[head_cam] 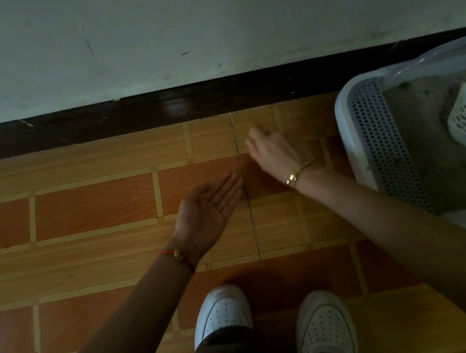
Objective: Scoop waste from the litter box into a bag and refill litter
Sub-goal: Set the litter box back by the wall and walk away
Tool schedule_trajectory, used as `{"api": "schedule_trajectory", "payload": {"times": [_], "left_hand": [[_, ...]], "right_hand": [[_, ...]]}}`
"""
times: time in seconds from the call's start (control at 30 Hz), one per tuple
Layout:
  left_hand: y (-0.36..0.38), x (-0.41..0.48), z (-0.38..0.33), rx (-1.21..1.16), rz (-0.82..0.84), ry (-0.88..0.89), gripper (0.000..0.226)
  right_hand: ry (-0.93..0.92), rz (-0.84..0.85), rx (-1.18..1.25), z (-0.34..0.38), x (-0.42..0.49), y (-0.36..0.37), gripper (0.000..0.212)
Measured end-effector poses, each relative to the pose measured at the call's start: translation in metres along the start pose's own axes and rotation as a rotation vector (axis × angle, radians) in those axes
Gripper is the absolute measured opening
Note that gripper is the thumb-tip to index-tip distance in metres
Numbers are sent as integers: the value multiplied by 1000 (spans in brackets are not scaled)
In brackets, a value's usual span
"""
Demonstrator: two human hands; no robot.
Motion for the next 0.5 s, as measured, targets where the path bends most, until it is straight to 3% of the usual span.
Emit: {"api": "schedule_trajectory", "payload": {"times": [0.1, 0.17, 0.23, 0.37, 0.5], "left_hand": [[4, 3, -3, -13, 11, 14, 38], [6, 5, -6, -5, 17, 23, 37], [8, 4, -8, -9, 30, 29, 38], [7, 2, -15, -13, 26, 29, 41], [-1, -1, -19, -27, -7, 44, 41]], "right_hand": [[-344, -88, 184, 62, -35, 0, 18], [-414, -153, 186, 70, -47, -2, 15], [-321, -86, 236, 57, -36, -7, 18], [-88, -31, 45, 28, 0, -22, 30], [-21, 28, -371, 16, 22, -10, 41]]}}
Point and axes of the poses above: each hand's wrist, its own x-axis towards the middle knuckle, its own y-axis out of the palm, z = x × y, the point moved 8 cm from there along x, towards the middle knuckle, and after that the axes turned 5 degrees about z, right-handed, at the moved point
